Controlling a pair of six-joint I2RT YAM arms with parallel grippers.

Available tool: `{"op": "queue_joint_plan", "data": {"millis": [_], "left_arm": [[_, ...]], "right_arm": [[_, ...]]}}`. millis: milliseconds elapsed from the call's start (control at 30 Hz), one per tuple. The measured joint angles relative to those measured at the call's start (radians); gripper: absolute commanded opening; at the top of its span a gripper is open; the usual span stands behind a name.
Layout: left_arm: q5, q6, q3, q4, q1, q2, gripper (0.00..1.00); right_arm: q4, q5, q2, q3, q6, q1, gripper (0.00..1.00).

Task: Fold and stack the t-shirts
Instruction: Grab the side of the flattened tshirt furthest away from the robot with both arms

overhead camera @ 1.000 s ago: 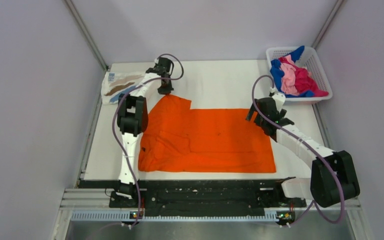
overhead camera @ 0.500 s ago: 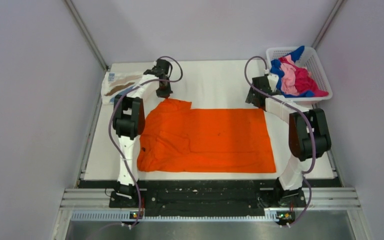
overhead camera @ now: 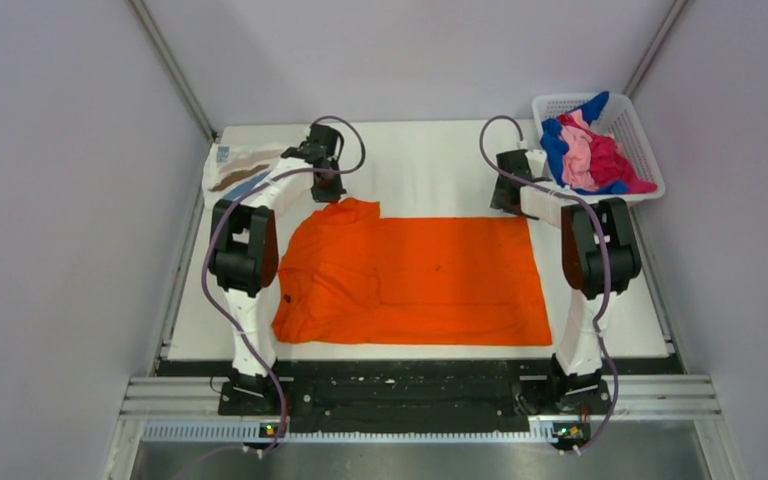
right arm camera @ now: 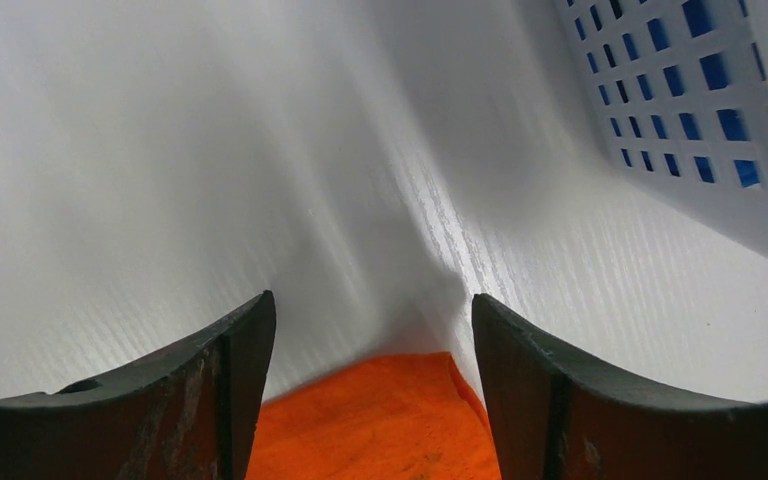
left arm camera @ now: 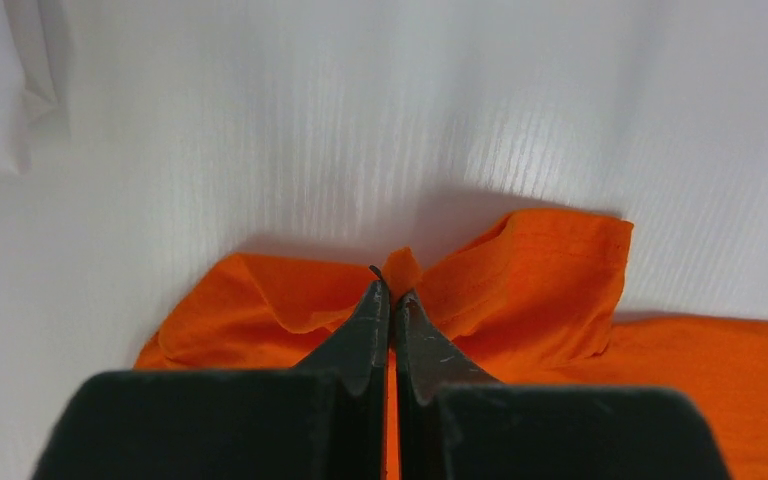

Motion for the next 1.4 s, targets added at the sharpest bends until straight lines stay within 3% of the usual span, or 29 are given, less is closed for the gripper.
{"op": "queue_joint_plan", "data": {"millis": [400, 633, 867, 1067, 1400], "left_arm": [[0.009, -0.011, -0.072, 0.007, -0.021, -0.058, 0.00], [0.008, -0.014, -0.118, 0.017, -0.026, -0.127, 0.00], [0.008, -0.014, -0.148, 0.030, -0.027, -0.150, 0.00], [0.008, -0.014, -0.154, 0.034, -0.027, -0.151, 0.00], [0.000, -0.015, -0.244, 0.047, -0.044, -0.259, 0.00]], "right_arm": [[0.009, 0.000, -0.035, -0.054, 0.019, -0.004, 0.59], [0.021, 0.005, -0.071, -0.108, 0.035, -0.005, 0.47], [0.021, 0.004, -0.084, -0.128, 0.039, -0.010, 0.17], [0.019, 0.004, -0.085, -0.128, 0.031, -0.010, 0.03], [0.054, -0.022, -0.188, -0.208, -0.013, -0.010, 0.00]]}}
